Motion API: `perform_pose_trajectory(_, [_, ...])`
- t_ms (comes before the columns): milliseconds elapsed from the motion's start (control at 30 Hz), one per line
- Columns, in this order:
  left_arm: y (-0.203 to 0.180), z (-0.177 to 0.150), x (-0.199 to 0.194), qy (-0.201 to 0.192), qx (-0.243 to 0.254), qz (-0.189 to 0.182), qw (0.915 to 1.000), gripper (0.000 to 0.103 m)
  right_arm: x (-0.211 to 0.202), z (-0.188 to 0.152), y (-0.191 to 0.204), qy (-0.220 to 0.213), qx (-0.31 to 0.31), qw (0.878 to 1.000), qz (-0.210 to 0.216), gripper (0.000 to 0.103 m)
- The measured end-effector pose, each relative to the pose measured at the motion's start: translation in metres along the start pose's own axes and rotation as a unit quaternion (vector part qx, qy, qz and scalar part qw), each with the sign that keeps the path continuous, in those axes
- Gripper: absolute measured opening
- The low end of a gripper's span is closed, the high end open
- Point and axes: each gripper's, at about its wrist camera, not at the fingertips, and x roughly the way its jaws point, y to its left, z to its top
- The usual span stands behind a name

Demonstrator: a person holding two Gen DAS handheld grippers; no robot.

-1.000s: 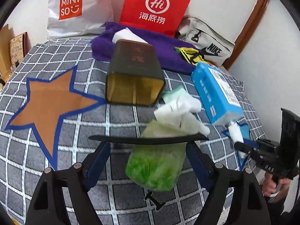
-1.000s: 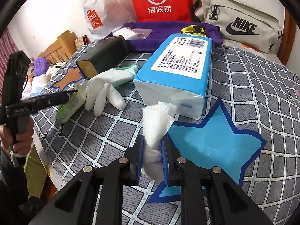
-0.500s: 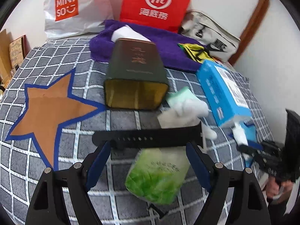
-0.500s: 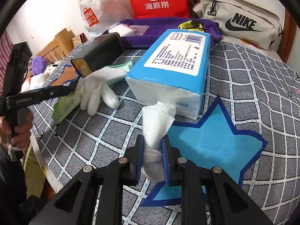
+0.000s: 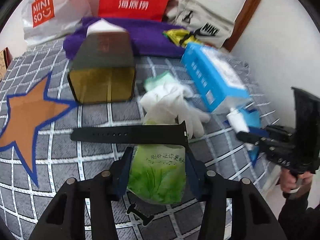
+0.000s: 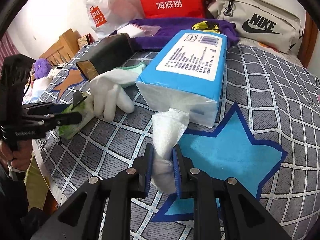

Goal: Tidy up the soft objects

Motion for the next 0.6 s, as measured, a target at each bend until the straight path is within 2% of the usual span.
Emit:
perform_pose_trajectory(167, [-0.004,0.008,-0.022,-0.023,0.004,-0.001,0.9997,0.047,-0.011,0.004,0.002,-0.011,-0.005,1.0,0.0,0.019])
perform_pose_trajectory(200, [-0.002,0.008,-0.027,-0.027,0.001,-0.011,0.9996,0.047,-0.014,0.006,0.003,-0.014,-0.006,1.0,0.0,0.019])
perform_pose_trajectory(267, [0.001,0.012,-0.036,-0.036,-0.018,-0.054,0.9978,0.047,-0.02,0.008,0.005,-0.022,-0.007,1.0,0.003,0.019])
perform_pose_trajectory(300, [0.001,0.013,-0.039,-0.04,-0.023,-0.059,0.9972,0.047,-0.022,0.009,0.005,-0.024,-0.008,1.0,0.003,0.019])
perform_pose_trajectory(600, [-0.004,0.024,-0.06,-0.068,-0.018,-0.037,0.9969,0.047,-0.044,0.021,0.015,-0.049,-0.016,0.999,0.002,0.019])
